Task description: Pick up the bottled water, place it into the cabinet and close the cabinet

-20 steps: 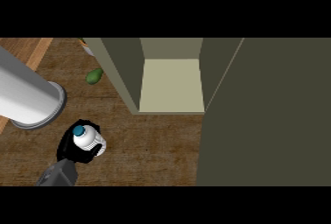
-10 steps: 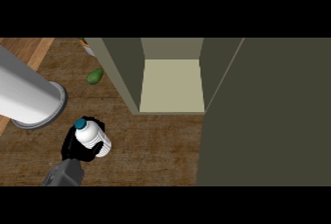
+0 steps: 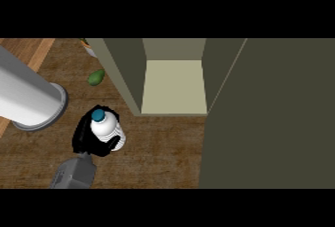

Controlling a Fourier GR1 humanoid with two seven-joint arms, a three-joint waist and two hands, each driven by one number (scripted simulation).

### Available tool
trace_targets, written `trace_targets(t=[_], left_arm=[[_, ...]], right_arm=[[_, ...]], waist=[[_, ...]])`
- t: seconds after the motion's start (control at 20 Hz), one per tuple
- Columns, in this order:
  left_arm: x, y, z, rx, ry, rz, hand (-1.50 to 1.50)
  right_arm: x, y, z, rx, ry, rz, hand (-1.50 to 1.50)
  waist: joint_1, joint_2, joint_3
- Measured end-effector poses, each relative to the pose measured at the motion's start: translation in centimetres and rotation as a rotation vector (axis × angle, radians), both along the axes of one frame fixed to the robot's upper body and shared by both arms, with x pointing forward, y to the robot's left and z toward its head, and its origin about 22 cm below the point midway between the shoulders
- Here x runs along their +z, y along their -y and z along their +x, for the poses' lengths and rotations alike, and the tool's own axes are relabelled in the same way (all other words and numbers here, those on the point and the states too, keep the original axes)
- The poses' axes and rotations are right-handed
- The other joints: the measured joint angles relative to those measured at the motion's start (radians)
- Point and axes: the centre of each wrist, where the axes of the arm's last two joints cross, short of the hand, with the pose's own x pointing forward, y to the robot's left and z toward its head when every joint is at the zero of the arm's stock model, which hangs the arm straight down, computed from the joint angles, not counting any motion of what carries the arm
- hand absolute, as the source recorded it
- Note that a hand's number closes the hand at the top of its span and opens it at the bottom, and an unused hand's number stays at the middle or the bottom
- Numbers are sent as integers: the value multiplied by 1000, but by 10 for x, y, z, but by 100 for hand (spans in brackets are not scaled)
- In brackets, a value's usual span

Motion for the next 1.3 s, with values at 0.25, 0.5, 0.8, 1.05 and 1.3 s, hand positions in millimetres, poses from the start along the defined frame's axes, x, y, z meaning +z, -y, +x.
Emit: trace_targets(t=[0.25,0.5,0.8,1.05,1.3], left_arm=[[39,30,12,-7,42,36,150],[68,70,24,-5,62,90,150],[88,98,37,37,77,152,150],[91,114,42,105,76,249,150],[90,121,43,187,55,331,150]], right_arm=[[-3,-9,3,9,-5,6,-150],[-2,-12,6,10,-4,10,-150],[-2,-14,7,17,1,9,-150],[-6,-16,13,17,-4,20,-150],[-8,-16,14,34,-4,20,-150]], waist=[[-3,1,0],[-8,3,-1],[-7,0,-2],[-7,-2,-3],[-11,-7,-2]])
